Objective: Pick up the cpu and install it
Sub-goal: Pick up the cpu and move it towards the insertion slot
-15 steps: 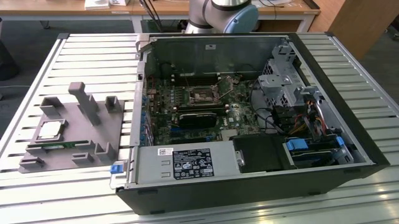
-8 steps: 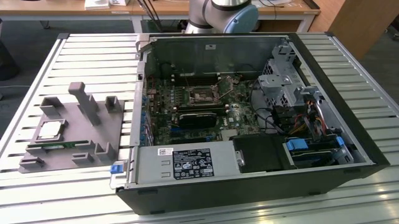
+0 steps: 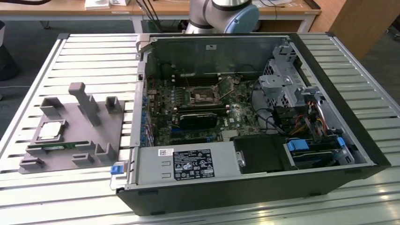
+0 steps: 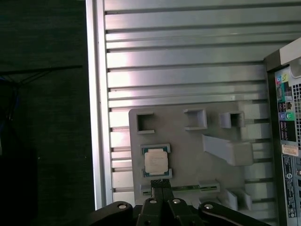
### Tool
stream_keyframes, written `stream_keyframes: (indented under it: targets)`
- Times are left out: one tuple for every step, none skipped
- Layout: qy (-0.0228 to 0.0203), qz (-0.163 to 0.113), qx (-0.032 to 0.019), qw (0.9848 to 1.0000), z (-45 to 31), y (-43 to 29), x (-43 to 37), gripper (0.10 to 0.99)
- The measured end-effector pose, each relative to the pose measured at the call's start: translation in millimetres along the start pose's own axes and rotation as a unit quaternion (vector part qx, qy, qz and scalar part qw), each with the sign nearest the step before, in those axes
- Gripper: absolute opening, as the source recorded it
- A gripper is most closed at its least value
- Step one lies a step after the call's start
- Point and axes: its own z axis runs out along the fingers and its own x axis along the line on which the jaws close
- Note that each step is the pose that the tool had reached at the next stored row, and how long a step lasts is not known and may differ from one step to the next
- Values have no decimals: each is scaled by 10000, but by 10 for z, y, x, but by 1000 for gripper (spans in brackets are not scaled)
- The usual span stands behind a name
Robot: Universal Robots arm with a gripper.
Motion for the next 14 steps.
stream_keyframes:
  targets:
    - [0,0,0,10000,7,0,0,106]
    - [0,0,0,10000,14,-1,0,106]
    - [0,0,-1,10000,21,-2,0,106]
    - [0,0,0,10000,29,-3,0,106]
    - [0,0,-1,10000,38,-4,1,106]
    - [0,0,0,10000,46,-5,0,106]
    - [0,0,0,10000,55,-6,1,106]
    - [0,0,0,10000,66,-7,0,106]
    - [2,0,0,10000,77,-7,1,106]
    - [4,0,0,10000,90,-8,1,106]
    - [6,0,0,10000,101,-8,1,106]
    - [7,0,0,10000,114,-9,1,106]
    - [12,0,1,10000,126,-10,1,106]
    - [15,1,1,10000,141,-10,1,106]
